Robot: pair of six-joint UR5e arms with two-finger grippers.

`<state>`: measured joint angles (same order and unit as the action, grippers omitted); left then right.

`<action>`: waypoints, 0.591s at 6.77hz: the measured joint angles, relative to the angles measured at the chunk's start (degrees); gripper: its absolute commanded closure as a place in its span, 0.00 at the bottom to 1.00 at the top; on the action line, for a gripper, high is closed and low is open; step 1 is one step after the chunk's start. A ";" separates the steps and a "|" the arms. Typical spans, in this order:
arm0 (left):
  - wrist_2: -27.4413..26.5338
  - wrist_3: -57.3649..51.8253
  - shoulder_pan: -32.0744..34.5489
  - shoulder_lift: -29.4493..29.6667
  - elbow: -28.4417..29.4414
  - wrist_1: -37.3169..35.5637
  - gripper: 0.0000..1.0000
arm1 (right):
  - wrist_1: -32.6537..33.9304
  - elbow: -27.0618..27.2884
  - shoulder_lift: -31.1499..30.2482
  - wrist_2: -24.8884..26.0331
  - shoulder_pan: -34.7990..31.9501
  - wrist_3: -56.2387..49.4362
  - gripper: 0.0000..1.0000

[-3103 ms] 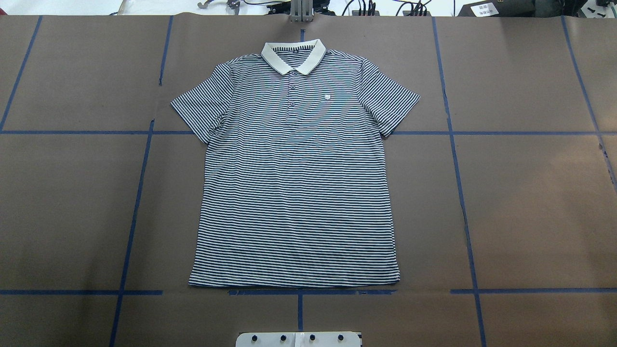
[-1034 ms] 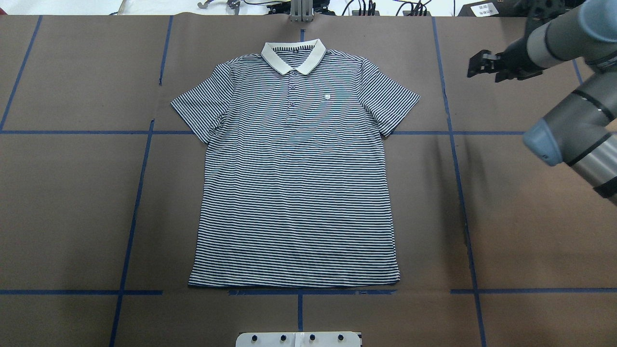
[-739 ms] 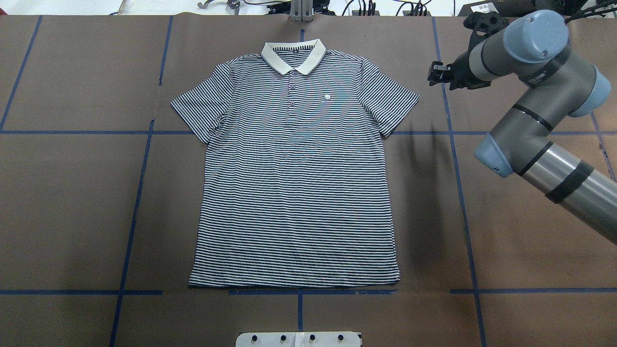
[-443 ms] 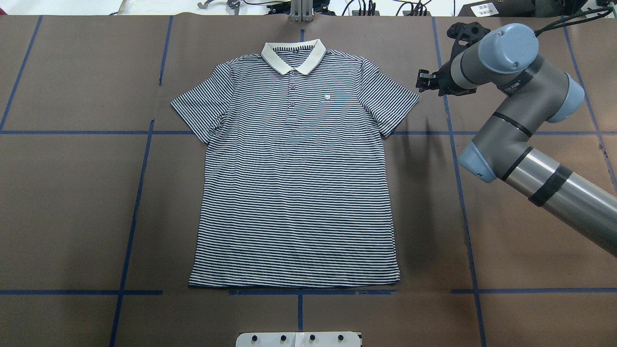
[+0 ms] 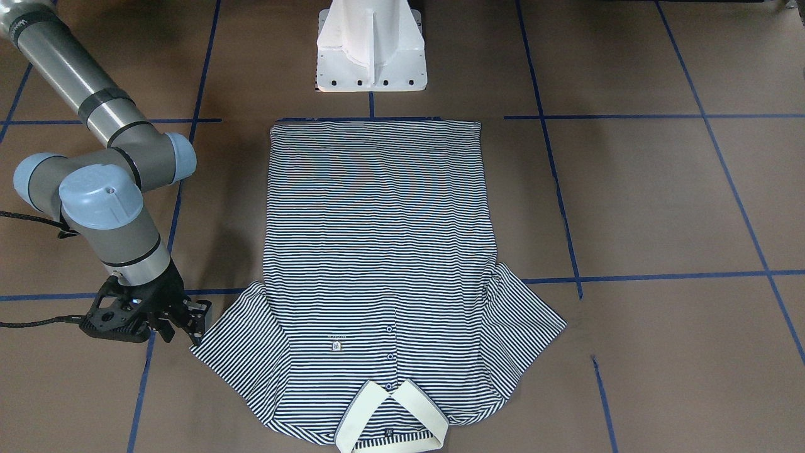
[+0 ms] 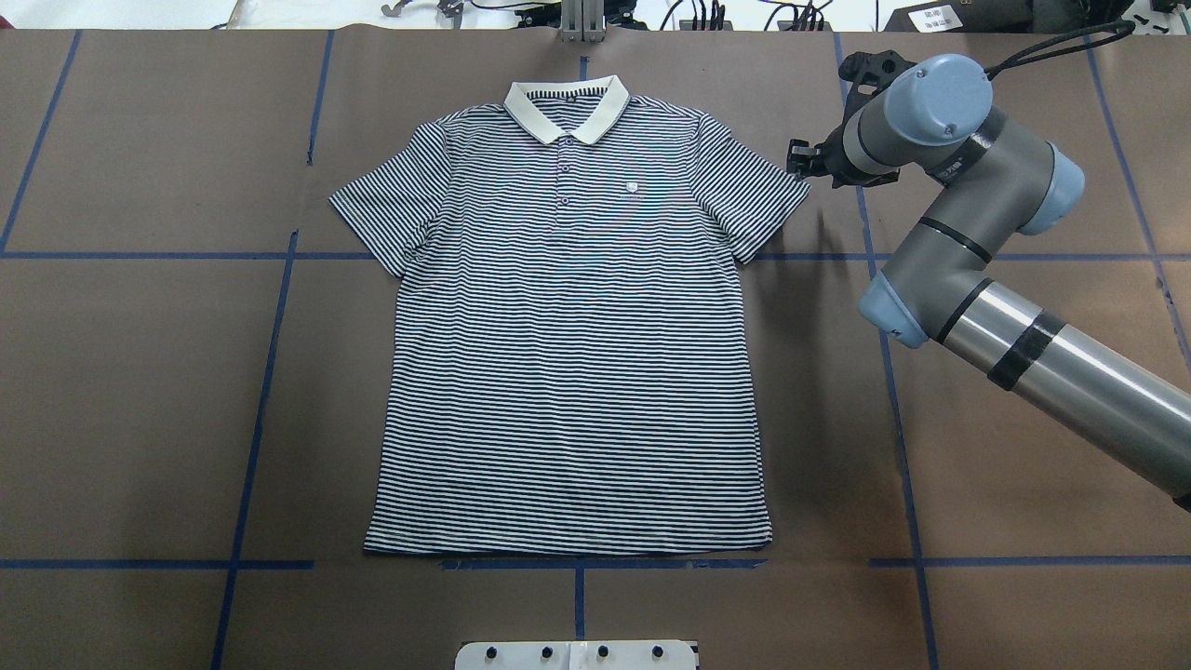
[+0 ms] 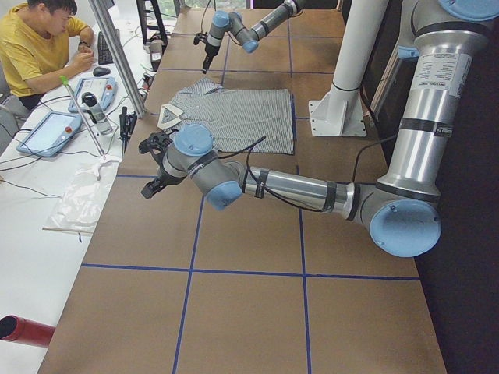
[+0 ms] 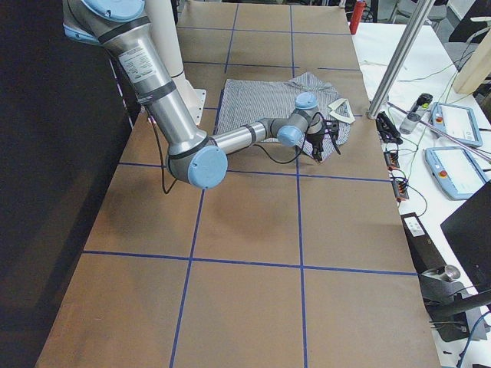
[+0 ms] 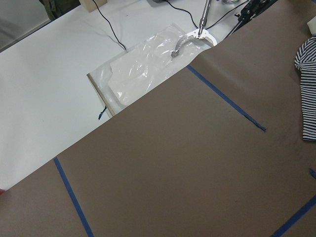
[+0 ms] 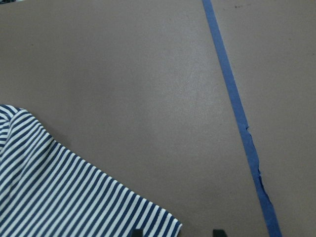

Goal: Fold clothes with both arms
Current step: 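Move the right gripper toward the shirt's shoulder nearest it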

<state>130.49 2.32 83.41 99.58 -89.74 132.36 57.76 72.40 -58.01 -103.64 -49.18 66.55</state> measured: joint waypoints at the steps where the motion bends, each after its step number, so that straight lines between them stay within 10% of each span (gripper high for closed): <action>1: 0.02 -0.02 0.00 0.00 0.00 0.00 0.00 | -1.45 -1.67 0.12 0.24 0.31 -0.09 0.44; 4: 0.03 -0.29 0.00 -0.08 -0.06 0.00 0.00 | -2.69 -3.07 0.20 0.93 1.24 0.00 0.46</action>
<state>130.52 2.04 83.41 99.50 -89.79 132.36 55.07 69.33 -57.81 -102.72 -47.94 66.55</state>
